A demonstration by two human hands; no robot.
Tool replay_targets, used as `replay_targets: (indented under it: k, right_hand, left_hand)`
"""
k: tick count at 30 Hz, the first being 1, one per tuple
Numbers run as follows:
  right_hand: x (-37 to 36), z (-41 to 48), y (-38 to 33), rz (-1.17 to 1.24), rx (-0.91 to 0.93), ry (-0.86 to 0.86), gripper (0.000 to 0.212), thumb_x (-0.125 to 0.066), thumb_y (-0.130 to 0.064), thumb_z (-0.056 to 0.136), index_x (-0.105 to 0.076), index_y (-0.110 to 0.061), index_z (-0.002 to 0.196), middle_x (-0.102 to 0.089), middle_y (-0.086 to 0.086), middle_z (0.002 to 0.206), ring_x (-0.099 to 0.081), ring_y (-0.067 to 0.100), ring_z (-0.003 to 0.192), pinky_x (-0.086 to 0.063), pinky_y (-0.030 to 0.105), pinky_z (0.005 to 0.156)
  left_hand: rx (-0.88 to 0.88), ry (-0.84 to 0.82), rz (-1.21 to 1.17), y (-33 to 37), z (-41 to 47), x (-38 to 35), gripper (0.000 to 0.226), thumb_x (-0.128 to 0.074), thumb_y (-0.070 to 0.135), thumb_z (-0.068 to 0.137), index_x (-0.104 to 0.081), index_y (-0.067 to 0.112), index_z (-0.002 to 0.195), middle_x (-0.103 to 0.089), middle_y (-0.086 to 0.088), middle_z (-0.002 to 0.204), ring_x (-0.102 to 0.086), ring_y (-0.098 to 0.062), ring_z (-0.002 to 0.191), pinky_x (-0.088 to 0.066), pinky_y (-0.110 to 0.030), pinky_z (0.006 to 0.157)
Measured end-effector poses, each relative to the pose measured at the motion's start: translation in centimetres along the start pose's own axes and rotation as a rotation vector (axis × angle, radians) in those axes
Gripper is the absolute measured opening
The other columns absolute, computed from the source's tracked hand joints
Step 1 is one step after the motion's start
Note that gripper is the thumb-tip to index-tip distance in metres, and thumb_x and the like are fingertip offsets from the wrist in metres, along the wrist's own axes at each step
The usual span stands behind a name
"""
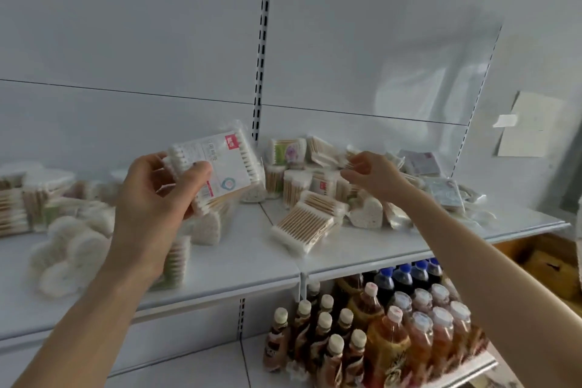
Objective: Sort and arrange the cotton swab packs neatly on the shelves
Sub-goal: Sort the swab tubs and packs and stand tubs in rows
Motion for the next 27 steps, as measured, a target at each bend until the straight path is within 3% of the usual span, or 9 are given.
replay_targets:
  k: [4,7,11,15,17,19,21,27]
  right_hand:
    - [0.2,2.4,-0.4,-0.031,0.065,-0.043,0.051,-0.064,-0.038,0.084,-0.053,-0.008,0.124,-0.061,0.011,0.117,-0.058,0.021,0.100,-0.047,0.032,0.086]
    - [-1.4,1.0,-3.2,-0.121,0.189,-0.207,0.062,-0.059,-0.052,0.082,-0.050,-0.011,0.127,-0.058,0.006,0.120,-0.055,0.017,0.098,-0.044,0.027,0.079]
    - [-6.2,-3.1,-4.2,-0.332,0.289,-0.484,0.074,-0.054,-0.069,0.074,-0.048,-0.015,0.125,-0.058,0.001,0.119,-0.057,0.019,0.102,-0.045,0.029,0.085]
    - [-7.5,-3.7,-2.8,-0.337,0.233,-0.504,0.085,-0.057,-0.072,0.070,-0.042,-0.016,0.132,-0.056,0.001,0.125,-0.056,0.019,0.106,-0.046,0.035,0.091]
    - [-7.0,-3.8,-3.1,-0.267,0.241,-0.471,0.079,-0.061,-0.064,0.073,-0.041,-0.016,0.132,-0.057,0.001,0.124,-0.056,0.019,0.105,-0.048,0.034,0.090]
    - [-6.9,-4.1,-3.4,-0.182,0.240,-0.462,0.074,-0.066,-0.055,0.075,-0.041,-0.015,0.131,-0.057,0.003,0.121,-0.056,0.019,0.103,-0.049,0.034,0.088]
    - [-6.8,-4.2,-3.5,-0.114,0.227,-0.437,0.068,-0.069,-0.049,0.076,-0.043,-0.014,0.128,-0.058,0.002,0.115,-0.057,0.018,0.099,-0.050,0.032,0.085]
    - [-5.7,-3.6,-3.1,0.116,0.225,-0.300,0.037,-0.070,-0.032,0.080,-0.059,-0.011,0.108,-0.063,-0.002,0.088,-0.059,0.011,0.074,-0.049,0.021,0.063]
  left_hand:
    - [0.003,0.023,-0.007,-0.2,-0.8,-2.4,0.036,-0.077,0.031,0.069,-0.055,0.020,0.095,-0.067,-0.005,0.098,-0.067,-0.013,0.083,-0.058,-0.025,0.063]
    - [0.016,0.060,-0.002,-0.6,-1.3,-2.8,0.041,-0.078,0.033,0.063,-0.056,0.018,0.094,-0.067,-0.007,0.098,-0.067,-0.016,0.085,-0.058,-0.028,0.066]
    - [0.032,0.091,0.020,-1.2,-2.0,-3.2,0.060,-0.070,0.039,0.063,-0.056,0.005,0.110,-0.067,-0.013,0.104,-0.067,-0.022,0.092,-0.057,-0.038,0.075]
    - [0.030,0.073,0.066,-1.0,-2.5,-3.6,0.074,-0.070,0.052,0.053,-0.057,0.007,0.110,-0.067,-0.014,0.104,-0.067,-0.027,0.094,-0.055,-0.051,0.082]
    - [0.047,0.077,0.059,-1.4,-2.6,-3.8,0.072,-0.072,0.050,0.055,-0.057,0.007,0.111,-0.068,-0.013,0.103,-0.067,-0.027,0.094,-0.056,-0.047,0.078]
    - [0.080,0.070,0.030,-2.3,-2.5,-4.2,0.061,-0.078,0.037,0.066,-0.055,0.006,0.113,-0.067,-0.013,0.104,-0.067,-0.024,0.093,-0.057,-0.032,0.065]
    - [0.095,0.070,0.010,-2.9,-2.4,-4.6,0.043,-0.072,0.024,0.079,-0.054,0.004,0.113,-0.066,-0.013,0.104,-0.067,-0.021,0.091,-0.053,-0.019,0.056]
    - [0.090,0.131,-0.032,-3.5,-2.3,-4.3,0.021,-0.066,0.021,0.083,-0.053,0.015,0.098,-0.066,-0.007,0.098,-0.066,-0.017,0.088,-0.051,-0.014,0.054]
Point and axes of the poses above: each hand's wrist, its own z-axis towards the middle knuckle, its own x-axis out of the back of the hand, y = z × x, the point moved 9 cm from there along z, towards the middle knuckle
